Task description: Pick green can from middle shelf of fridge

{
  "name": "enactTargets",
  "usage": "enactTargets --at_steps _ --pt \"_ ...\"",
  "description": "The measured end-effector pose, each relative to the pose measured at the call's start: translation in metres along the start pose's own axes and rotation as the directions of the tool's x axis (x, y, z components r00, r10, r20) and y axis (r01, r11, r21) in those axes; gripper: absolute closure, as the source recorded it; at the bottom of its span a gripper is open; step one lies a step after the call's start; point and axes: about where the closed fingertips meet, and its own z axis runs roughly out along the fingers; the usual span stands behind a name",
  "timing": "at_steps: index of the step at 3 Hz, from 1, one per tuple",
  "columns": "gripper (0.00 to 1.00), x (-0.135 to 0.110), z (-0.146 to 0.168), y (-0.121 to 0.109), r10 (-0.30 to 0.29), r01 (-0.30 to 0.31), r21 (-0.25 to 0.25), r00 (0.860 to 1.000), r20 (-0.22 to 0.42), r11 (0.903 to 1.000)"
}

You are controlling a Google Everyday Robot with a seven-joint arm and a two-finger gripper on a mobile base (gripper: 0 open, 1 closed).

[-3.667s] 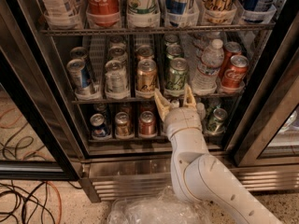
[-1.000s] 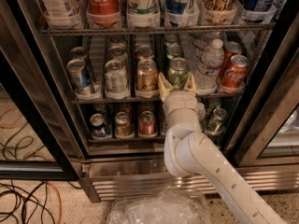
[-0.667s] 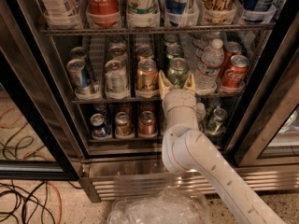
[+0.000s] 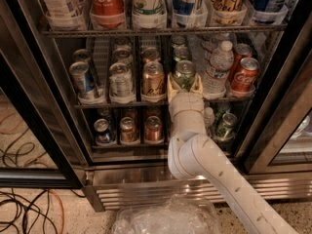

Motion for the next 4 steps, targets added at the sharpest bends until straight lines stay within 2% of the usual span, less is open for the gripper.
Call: enactTargets --at_steps 2,4 --pt "1.00 0.0000 0.0000 0.0000 0.000 0.000 0.000 1.000 0.000 1.0000" --pt "1.00 -0.0040 0.0014 -0.0009 -0.013 0.013 0.001 1.000 0.017 0.9999"
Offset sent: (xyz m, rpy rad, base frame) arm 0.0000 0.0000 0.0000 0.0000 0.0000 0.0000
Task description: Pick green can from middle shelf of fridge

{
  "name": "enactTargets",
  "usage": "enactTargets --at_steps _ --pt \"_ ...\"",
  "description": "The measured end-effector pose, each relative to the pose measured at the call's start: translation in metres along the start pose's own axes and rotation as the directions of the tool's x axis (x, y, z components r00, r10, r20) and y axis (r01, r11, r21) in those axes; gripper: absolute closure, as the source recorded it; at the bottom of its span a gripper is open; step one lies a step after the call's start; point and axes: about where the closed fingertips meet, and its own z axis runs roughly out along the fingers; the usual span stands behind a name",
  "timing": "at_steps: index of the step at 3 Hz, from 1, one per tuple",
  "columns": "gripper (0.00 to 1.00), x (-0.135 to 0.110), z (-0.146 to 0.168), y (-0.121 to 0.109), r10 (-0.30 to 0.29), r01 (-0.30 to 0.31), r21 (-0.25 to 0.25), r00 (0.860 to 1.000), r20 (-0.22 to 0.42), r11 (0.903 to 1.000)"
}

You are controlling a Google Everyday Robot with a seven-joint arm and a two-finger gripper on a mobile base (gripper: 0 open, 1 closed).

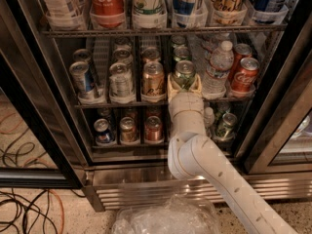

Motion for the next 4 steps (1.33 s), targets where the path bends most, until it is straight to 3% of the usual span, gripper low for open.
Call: enactTargets --at_steps 4 --pt "1.00 -0.028 0.004 -0.012 -0.020 0.017 0.034 0.994 0.104 0.9993"
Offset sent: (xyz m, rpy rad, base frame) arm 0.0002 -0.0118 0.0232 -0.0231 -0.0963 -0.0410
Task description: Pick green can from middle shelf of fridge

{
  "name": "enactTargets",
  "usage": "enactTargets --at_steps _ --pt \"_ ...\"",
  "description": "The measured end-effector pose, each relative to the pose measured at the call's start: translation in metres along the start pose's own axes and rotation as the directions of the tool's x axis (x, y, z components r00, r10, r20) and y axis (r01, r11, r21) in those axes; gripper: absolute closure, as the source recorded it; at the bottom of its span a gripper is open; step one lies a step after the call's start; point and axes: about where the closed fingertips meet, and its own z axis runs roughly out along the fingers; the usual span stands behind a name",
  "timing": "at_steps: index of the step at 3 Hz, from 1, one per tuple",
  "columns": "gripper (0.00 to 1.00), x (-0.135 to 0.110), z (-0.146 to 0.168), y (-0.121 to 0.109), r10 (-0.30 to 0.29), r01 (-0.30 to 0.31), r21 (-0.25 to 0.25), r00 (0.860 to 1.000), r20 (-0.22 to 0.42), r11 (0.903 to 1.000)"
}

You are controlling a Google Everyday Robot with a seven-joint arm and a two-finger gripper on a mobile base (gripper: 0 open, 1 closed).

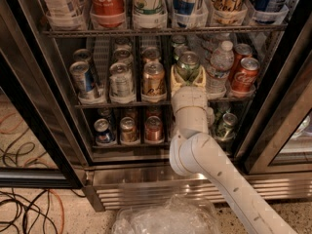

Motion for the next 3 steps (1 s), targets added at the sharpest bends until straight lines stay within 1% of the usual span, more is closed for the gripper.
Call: enactTargets --at_steps 2,3 --pt "1.00 -0.013 -0.001 -0.001 0.002 -0.002 -0.010 1.000 0.025 1.0000" --pt "1.00 -0.019 -0.005 0.001 0.003 -0.003 -0.031 1.000 0.023 0.9995"
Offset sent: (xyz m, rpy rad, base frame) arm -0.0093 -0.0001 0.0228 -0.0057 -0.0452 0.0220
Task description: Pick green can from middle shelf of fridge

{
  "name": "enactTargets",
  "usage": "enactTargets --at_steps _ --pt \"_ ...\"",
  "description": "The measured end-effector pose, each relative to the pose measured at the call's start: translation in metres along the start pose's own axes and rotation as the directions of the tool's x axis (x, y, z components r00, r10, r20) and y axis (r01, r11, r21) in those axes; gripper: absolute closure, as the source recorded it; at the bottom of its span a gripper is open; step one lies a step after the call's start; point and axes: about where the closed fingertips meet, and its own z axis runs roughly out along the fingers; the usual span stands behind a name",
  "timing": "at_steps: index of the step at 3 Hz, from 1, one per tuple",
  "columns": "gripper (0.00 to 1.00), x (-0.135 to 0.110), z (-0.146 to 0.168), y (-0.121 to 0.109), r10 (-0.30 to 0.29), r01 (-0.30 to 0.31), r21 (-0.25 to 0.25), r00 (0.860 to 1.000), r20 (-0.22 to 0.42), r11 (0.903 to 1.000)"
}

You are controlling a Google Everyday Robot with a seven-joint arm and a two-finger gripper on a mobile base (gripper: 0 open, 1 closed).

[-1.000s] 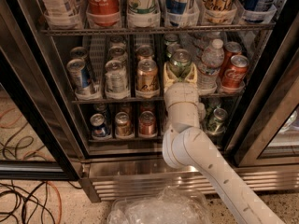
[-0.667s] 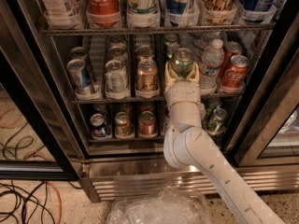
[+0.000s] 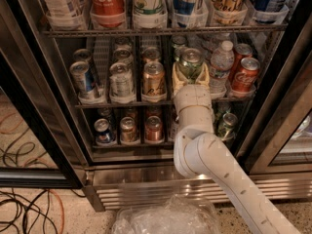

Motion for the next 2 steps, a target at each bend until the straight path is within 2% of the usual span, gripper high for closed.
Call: enactTargets --at_steps 2 --pt "1.00 -0.013 -0.024 0.008 0.006 -0.008 -0.081 1.000 -0.022 0.9967"
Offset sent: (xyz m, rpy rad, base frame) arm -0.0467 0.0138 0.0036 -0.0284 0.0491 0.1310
